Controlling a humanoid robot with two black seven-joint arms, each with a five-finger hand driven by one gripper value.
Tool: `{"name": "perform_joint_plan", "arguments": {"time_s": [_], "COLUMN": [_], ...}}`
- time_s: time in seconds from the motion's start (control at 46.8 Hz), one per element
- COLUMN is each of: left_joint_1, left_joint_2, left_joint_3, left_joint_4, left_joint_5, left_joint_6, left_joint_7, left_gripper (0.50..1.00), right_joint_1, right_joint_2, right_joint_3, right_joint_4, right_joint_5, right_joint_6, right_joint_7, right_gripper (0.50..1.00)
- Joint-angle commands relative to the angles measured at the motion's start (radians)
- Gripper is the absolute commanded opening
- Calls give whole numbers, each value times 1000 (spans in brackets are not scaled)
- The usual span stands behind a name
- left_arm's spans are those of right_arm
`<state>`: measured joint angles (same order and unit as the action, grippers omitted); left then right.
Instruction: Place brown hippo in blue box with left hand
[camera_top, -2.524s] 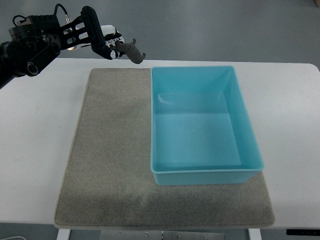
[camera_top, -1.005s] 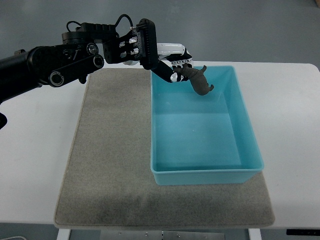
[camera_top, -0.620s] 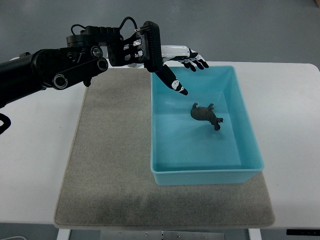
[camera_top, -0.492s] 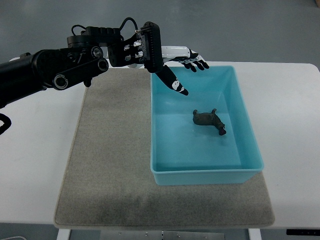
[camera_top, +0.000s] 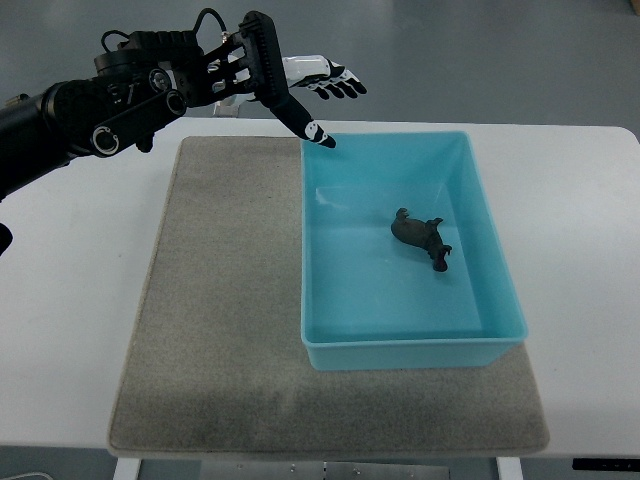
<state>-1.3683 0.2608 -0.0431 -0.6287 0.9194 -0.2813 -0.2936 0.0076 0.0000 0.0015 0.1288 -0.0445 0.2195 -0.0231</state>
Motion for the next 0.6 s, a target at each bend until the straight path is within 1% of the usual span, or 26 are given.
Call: {"name": "perform_joint_plan", "arguments": {"time_s": [0.0,0.107,0.171,0.193,0.257,0.321,0.449,0.578], "left_joint_1": [3,12,14,17,26,32,55,78], "left_joint_2": [0,-3,-6,-8,-20,-34,-63,-90], "left_joint_3": [2,2,2,2,2,3,2,-3], "left_joint_4": [67,139,171,182,225,280,377,434], "left_joint_5": [-19,-39,-59,-68,-99,-131,-186,-284], "left_joint_6": [11,39,59,66,100,140,211,231], "left_joint_7": [-1,-1,-1,-1,-1,-1,-1,-1], "left_gripper": [913,926,962,962,966,992,994,994], "right_joint_1": [0,0,0,0,0,0,0,0], "right_joint_2": [0,0,0,0,0,0,0,0], "right_joint_3": [0,0,0,0,0,0,0,0], "right_joint_4": [0,0,0,0,0,0,0,0], "right_joint_5": [0,0,0,0,0,0,0,0], "right_joint_6": [0,0,0,0,0,0,0,0], "right_joint_7": [0,0,0,0,0,0,0,0], "right_gripper": [936,936,936,936,936,936,936,936]}}
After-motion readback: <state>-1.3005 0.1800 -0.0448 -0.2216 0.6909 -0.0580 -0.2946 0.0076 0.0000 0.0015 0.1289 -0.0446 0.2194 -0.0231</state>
